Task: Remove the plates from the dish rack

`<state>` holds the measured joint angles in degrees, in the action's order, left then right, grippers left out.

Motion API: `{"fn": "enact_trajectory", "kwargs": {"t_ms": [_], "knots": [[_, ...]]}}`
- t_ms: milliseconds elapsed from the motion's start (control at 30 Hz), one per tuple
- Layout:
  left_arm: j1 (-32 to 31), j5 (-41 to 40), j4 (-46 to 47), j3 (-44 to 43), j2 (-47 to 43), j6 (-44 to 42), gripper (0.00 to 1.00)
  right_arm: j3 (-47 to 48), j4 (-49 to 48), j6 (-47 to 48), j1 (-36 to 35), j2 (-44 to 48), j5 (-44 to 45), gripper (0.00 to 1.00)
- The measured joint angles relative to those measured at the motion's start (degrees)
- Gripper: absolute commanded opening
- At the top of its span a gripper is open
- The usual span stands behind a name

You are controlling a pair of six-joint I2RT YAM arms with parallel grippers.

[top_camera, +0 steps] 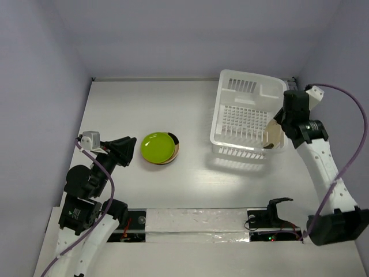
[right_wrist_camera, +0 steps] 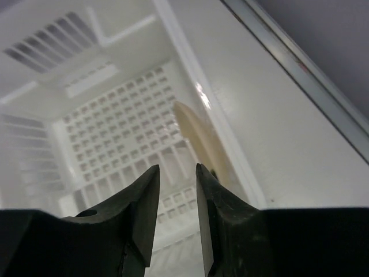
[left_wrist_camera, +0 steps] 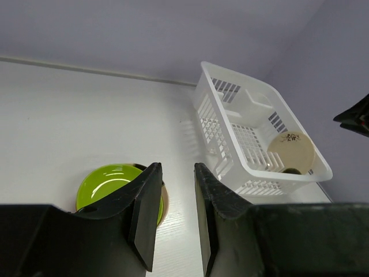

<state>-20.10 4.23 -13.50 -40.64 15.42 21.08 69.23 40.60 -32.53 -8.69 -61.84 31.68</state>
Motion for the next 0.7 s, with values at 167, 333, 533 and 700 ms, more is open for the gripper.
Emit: {"fn": "enact_trajectory", "kwargs": {"t_ms": [167,333,533,700], "knots": [[0.0,0.4,0.0,0.0,-0.7,0.0,0.27,2.8,5.4,3.9,3.8,-10.9,0.0,0.38],[0.0,1.3,0.1,0.0,-0.7,0.0,0.27,2.8,8.9,6.6,3.9,-15.9,-2.0,0.39],[0.0,1.8,0.2,0.0,-1.3,0.0,0.27,3.8,10.6,8.4,4.0,-19.4,-3.1,0.39],[0.0,1.8,0.3,0.0,-1.8,0.0,0.27,6.5,12.6,8.9,4.4,-22.4,0.0,0.38]]}}
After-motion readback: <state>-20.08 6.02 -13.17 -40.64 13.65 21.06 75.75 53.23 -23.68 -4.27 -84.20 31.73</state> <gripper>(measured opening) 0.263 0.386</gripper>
